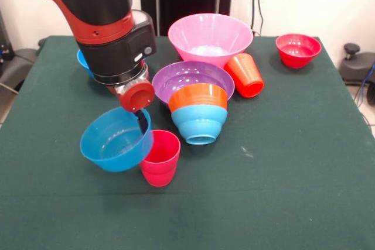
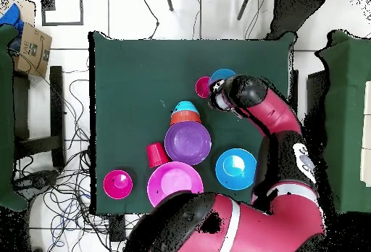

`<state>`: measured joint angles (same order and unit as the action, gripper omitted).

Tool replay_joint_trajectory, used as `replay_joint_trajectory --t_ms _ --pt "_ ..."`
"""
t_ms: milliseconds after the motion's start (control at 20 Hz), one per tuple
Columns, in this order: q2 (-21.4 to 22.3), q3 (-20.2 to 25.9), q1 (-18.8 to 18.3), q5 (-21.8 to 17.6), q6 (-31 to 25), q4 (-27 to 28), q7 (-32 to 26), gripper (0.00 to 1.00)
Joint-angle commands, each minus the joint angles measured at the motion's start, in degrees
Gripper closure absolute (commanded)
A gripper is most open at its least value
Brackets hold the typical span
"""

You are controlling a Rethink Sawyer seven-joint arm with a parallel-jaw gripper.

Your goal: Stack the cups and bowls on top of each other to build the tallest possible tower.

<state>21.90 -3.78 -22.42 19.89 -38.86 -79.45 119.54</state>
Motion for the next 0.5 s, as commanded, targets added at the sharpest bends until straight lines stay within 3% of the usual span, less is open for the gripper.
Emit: replay_joint_trajectory --t_ms 50,500 --pt "-0.37 5.83 0.53 -0.48 0.27 -3.72 3.64 0.00" --pt "0.56 5.31 0.88 -0.12 -3.10 -2.23 4.48 0.00"
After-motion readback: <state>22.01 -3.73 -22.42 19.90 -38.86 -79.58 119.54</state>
